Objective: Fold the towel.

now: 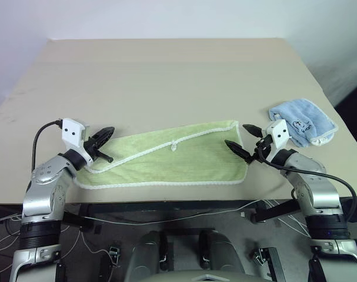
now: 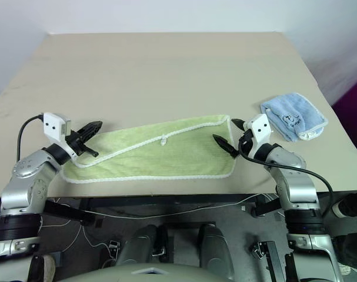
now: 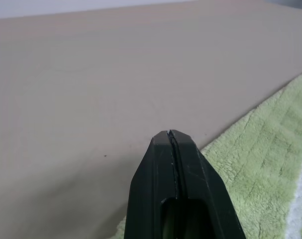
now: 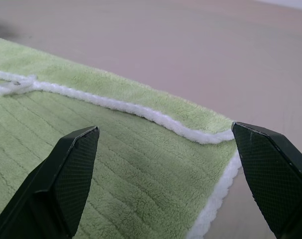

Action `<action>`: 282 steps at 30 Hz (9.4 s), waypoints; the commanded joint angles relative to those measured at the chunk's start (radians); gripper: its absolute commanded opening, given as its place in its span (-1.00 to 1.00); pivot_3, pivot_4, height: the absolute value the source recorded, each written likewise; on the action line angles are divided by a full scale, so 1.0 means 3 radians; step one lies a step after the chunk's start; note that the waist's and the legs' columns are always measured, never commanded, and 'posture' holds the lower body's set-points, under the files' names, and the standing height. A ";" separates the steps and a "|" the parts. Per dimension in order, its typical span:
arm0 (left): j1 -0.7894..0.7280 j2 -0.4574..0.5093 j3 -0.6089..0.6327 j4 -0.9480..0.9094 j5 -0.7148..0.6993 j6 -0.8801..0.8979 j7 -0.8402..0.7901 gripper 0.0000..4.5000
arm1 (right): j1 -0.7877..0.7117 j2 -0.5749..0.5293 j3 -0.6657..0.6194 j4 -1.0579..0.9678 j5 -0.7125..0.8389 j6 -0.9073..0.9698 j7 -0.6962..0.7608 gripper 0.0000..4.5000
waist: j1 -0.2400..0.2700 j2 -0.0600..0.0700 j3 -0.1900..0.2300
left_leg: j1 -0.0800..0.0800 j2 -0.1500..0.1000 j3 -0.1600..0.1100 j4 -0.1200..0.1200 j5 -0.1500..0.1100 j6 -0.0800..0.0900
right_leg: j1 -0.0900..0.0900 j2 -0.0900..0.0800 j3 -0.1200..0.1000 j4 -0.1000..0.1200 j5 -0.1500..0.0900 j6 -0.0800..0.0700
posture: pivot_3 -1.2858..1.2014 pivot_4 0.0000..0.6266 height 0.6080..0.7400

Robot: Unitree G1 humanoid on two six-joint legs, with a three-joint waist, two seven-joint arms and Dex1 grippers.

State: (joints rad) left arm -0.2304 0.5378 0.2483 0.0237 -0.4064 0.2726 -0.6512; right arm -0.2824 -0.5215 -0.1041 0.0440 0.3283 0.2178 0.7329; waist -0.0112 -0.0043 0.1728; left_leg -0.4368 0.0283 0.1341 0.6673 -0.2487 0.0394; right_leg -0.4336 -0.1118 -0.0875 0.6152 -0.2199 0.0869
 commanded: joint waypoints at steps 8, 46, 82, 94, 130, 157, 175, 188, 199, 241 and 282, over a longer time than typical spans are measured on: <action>-0.0242 0.0105 0.0022 0.0038 -0.0004 -0.0024 -0.0139 -1.00 | -0.0057 0.0144 -0.0024 -0.0043 -0.0026 -0.0184 -0.0073 0.99 | 0.0000 0.0000 0.0000 | 0.0000 0.0000 0.0000 0.0000 0.0000 0.0000 | 0.0000 0.0000 0.0000 0.0000 0.0000 0.0000 | 0.03 -0.52 1.00; 0.0339 0.1357 0.0095 0.0438 0.0250 -0.0832 -0.1580 0.14 | -0.0121 0.0432 0.0181 0.0200 -0.0132 -0.0397 -0.0050 1.00 | -0.0013 0.0002 0.0001 | 0.0000 0.0000 0.0003 -0.0004 -0.0002 -0.0004 | -0.0006 -0.0002 0.0001 0.0000 -0.0001 -0.0002 | 0.03 -0.52 1.00; -0.0619 0.1548 -0.0763 0.2073 0.1036 -0.2744 -0.2307 0.91 | 0.0257 0.0541 0.0042 -0.0387 0.0006 -0.0195 -0.0523 1.00 | -0.0007 0.0002 0.0000 | -0.0007 0.0001 0.0006 -0.0004 -0.0001 0.0000 | -0.0013 0.0000 0.0002 0.0002 -0.0001 -0.0001 | 0.03 -0.52 1.00; -0.0397 0.1575 -0.0637 0.1891 0.0702 -0.2547 -0.2464 -0.80 | 0.0206 0.0550 0.0103 -0.0399 0.0009 -0.0151 -0.0550 1.00 | -0.0007 0.0002 0.0000 | -0.0007 0.0001 0.0006 -0.0004 -0.0001 0.0000 | -0.0013 0.0000 0.0002 0.0003 -0.0001 -0.0001 | 0.03 -0.52 1.00; 0.0078 0.1289 -0.0186 0.0988 0.0175 -0.1355 -0.2054 -0.98 | -0.1308 -0.0597 0.1145 0.2058 -0.2502 -0.2318 -0.1081 1.00 | -0.0029 0.0003 0.0000 | -0.0006 0.0001 0.0012 -0.0001 0.0000 -0.0002 | -0.0014 0.0001 0.0003 0.0005 -0.0003 0.0001 | 0.03 -0.52 1.00; 0.0259 0.1161 -0.0171 0.0817 0.0221 -0.1344 -0.1845 -1.00 | -0.1996 -0.0443 0.1572 0.3216 -0.2900 -0.3024 -0.1435 -0.07 | -0.0083 0.0003 0.0000 | -0.0003 0.0002 0.0019 -0.0003 0.0001 -0.0004 | -0.0010 0.0001 0.0003 0.0004 -0.0003 0.0001 | 0.03 -0.52 1.00; -0.0012 0.0943 -0.0122 0.1009 0.0283 -0.1336 -0.1539 -1.00 | -0.1980 -0.0568 0.1432 0.3087 -0.2763 -0.3068 -0.1410 -0.97 | -0.0099 0.0004 0.0001 | -0.0003 0.0002 0.0019 -0.0005 0.0002 -0.0005 | -0.0010 0.0002 0.0003 0.0004 -0.0004 0.0003 | 0.03 -0.52 1.00; -0.1874 0.0790 -0.0183 0.2506 0.0757 -0.1721 -0.0497 -1.00 | -0.2783 -0.0746 0.1095 0.3327 -0.2468 -0.2794 -0.1285 -0.97 | -0.0104 0.0004 0.0001 | -0.0001 0.0000 0.0019 -0.0004 0.0003 -0.0004 | -0.0006 0.0003 0.0003 0.0004 -0.0005 0.0005 | 0.03 -0.52 1.00; -0.2273 0.0992 0.0005 0.2729 0.0595 -0.1810 -0.0614 -1.00 | -0.2805 -0.0960 0.0625 0.2690 -0.1685 -0.2704 -0.0587 -0.97 | -0.0112 0.0004 0.0002 | -0.0002 0.0000 0.0023 -0.0008 0.0003 -0.0004 | -0.0005 0.0004 0.0003 0.0004 -0.0005 0.0007 | 0.03 -0.52 1.00; -0.0542 0.0978 -0.0080 0.1473 0.0511 -0.0654 -0.0994 -1.00 | -0.1828 -0.0739 0.0822 0.2073 -0.1345 -0.1453 0.0637 -0.97 | -0.0018 0.0002 0.0003 | 0.0015 -0.0005 0.0020 -0.0004 -0.0009 0.0002 | 0.0004 -0.0007 0.0006 0.0003 -0.0006 -0.0001 | 0.03 -0.52 1.00; -0.1058 0.0754 0.0194 0.2607 0.0587 -0.1333 -0.0361 1.00 | -0.1500 -0.0513 -0.0096 0.1421 -0.0582 -0.0657 -0.0063 0.98 | -0.0030 0.0002 0.0002 | 0.0015 0.0001 0.0018 -0.0003 -0.0008 0.0001 | 0.0006 -0.0004 0.0007 0.0006 -0.0007 0.0002 | 0.03 -0.52 1.00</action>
State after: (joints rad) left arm -0.5503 0.7424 0.2554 0.8597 -0.1873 -0.1175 -0.7601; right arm -0.7656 -0.6686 -0.0732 0.6285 0.0428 -0.1017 0.6817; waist -0.0203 -0.0036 0.1735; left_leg -0.4322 0.0286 0.1391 0.6664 -0.2510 0.0396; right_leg -0.4318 -0.1129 -0.0855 0.6169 -0.2220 0.0874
